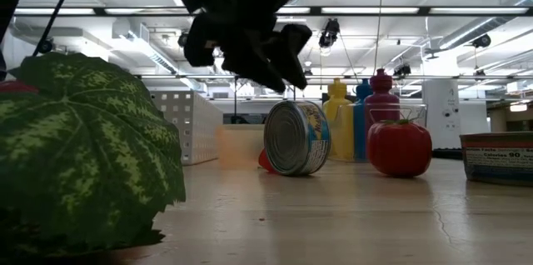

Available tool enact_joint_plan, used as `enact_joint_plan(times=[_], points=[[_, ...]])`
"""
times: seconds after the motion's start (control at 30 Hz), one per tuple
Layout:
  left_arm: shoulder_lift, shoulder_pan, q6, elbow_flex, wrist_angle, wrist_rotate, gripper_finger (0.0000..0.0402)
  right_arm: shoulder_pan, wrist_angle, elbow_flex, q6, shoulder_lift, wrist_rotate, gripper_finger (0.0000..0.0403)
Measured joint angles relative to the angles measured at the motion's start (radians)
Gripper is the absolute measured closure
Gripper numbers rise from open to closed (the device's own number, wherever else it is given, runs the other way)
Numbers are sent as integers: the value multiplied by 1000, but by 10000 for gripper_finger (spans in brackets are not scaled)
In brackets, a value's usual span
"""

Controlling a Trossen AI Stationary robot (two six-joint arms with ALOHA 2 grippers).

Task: Pick & Place Food Item
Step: Put the bottom blue tuna can into the white bin

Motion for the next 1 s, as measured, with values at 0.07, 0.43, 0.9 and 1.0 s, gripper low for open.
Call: enact_joint_plan(times=[0.07, 0.43, 0.9, 1.0], points=[[16, -2, -2, 0, 3, 17, 176, 0, -1, 0, 0, 0, 0, 394], [71, -2, -20, 1, 35, 42, 110, 0, 1, 0, 0, 0, 0, 394], [102, -1, -76, 0, 40, 42, 133, 0, 1, 0, 0, 0, 0, 394], [101, -1, -76, 0, 44, 42, 155, 0, 1, 0, 0, 0, 0, 394]])
